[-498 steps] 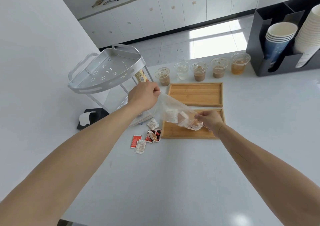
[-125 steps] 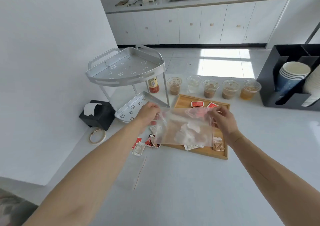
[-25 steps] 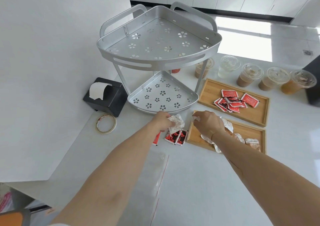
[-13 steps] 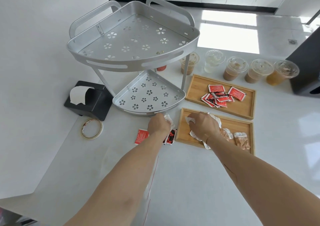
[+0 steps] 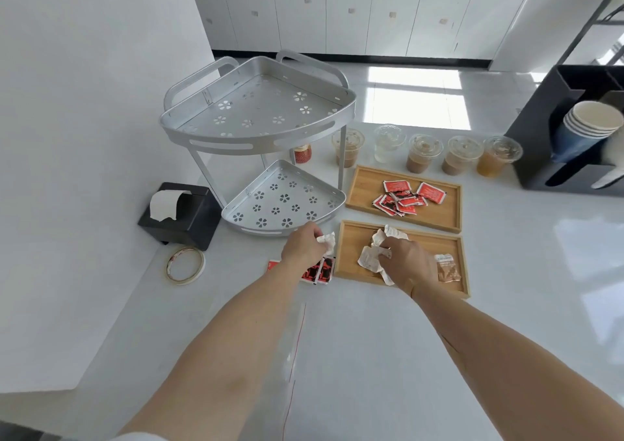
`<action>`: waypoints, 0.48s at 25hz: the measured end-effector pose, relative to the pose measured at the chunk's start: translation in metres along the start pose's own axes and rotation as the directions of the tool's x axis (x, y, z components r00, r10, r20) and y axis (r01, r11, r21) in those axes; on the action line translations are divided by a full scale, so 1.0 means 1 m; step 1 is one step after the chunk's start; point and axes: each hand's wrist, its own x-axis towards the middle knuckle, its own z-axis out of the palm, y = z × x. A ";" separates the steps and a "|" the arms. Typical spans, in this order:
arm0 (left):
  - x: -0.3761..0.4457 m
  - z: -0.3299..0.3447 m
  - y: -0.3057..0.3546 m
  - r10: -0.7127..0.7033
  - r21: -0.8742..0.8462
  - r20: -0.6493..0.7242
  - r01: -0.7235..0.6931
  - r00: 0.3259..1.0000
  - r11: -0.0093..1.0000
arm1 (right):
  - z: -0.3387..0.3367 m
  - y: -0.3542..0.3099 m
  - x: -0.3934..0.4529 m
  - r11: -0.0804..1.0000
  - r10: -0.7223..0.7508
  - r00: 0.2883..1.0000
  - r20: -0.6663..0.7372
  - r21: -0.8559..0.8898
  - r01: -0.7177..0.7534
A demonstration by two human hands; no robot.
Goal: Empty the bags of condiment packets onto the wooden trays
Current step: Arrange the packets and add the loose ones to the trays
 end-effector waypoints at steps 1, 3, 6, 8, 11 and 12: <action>-0.006 -0.001 0.003 0.012 -0.006 0.024 -0.012 1.000 1.000 | -0.005 0.005 -0.007 1.000 -0.006 1.000 -0.003 -0.007 0.006; -0.018 -0.003 0.012 0.040 0.018 0.076 -0.041 0.996 0.999 | -0.015 0.019 -0.016 1.000 -0.010 1.000 0.005 -0.013 0.011; -0.035 -0.002 0.027 0.076 0.052 0.129 -0.083 0.989 0.995 | -0.032 0.048 -0.028 0.999 0.034 0.999 0.017 -0.012 -0.034; -0.044 0.003 0.036 0.089 0.080 0.136 -0.101 0.987 0.992 | -0.040 0.069 -0.035 0.998 0.059 0.998 0.011 -0.011 -0.059; -0.053 0.018 0.048 0.104 0.128 0.120 -0.119 0.987 0.985 | -0.050 0.095 -0.043 0.998 0.065 0.998 0.015 0.000 -0.065; -0.055 0.023 0.052 0.109 0.134 0.114 -0.124 0.987 0.983 | -0.052 0.102 -0.044 0.998 0.068 0.997 0.021 0.001 -0.068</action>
